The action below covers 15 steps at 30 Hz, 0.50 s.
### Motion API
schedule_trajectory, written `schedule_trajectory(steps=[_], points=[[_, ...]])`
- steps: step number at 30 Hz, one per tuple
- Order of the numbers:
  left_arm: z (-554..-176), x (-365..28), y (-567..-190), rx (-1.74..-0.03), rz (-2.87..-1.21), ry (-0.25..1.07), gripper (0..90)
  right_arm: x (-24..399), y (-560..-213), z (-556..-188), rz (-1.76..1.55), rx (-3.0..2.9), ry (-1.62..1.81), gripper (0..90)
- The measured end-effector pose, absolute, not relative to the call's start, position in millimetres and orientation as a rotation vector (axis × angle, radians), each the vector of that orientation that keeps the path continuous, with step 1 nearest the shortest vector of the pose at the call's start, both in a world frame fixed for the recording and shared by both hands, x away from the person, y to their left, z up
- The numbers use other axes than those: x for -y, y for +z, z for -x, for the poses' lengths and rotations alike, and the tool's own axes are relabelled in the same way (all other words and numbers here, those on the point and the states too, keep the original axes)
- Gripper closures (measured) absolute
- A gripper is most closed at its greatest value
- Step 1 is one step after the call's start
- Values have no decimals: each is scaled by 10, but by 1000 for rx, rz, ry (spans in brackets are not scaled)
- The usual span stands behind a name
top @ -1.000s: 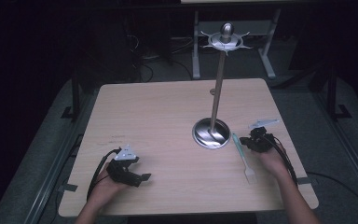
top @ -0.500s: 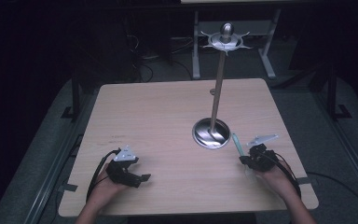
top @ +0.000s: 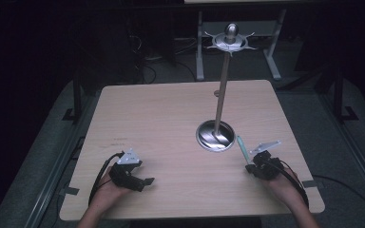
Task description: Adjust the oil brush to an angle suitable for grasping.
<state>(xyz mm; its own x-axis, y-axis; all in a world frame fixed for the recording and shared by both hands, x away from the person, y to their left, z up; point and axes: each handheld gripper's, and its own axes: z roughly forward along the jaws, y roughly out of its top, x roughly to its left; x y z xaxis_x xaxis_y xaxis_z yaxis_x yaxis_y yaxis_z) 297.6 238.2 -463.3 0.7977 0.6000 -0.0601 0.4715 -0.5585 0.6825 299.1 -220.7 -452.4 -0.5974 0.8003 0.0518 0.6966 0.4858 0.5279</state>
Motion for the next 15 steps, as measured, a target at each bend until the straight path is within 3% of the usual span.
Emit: schedule_trajectory(steps=[15], points=[[-2968, -2369, -4627, -787, -2261, 227, 137, 2487, -4477, -2999, -1332, -2521, 676, 900]])
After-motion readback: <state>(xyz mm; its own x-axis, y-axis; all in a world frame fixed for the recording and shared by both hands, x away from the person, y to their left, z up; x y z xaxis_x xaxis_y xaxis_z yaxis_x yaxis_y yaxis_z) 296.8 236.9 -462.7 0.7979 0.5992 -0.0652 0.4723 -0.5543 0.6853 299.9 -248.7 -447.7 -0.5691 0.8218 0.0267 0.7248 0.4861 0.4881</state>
